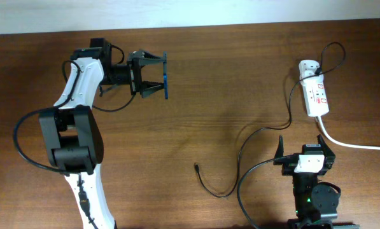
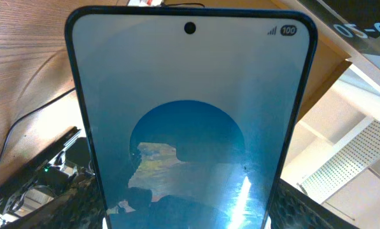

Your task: Plug charger to phone and switch on socket

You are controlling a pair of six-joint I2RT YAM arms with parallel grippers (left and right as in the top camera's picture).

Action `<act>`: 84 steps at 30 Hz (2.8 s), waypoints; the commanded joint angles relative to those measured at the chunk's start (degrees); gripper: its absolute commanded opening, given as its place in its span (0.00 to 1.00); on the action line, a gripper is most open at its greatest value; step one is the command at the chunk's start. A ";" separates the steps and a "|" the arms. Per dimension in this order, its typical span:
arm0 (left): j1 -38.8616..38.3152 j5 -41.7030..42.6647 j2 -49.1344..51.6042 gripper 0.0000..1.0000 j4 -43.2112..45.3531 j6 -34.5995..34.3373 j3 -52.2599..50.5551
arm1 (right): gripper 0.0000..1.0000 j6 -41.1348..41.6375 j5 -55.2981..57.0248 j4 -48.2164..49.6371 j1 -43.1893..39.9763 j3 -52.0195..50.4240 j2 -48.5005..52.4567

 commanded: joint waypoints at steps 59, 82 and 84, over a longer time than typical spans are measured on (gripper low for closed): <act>0.33 3.37 0.17 0.78 -0.07 -7.23 1.60 | 0.61 37.55 16.81 -34.05 47.23 100.17 105.79; 0.33 2.14 0.17 0.79 0.57 -7.17 1.60 | 0.39 37.64 19.47 -30.99 47.19 100.21 108.43; 0.33 2.12 0.17 0.79 0.57 -7.17 1.60 | 0.34 37.83 18.62 -30.99 47.19 100.24 108.43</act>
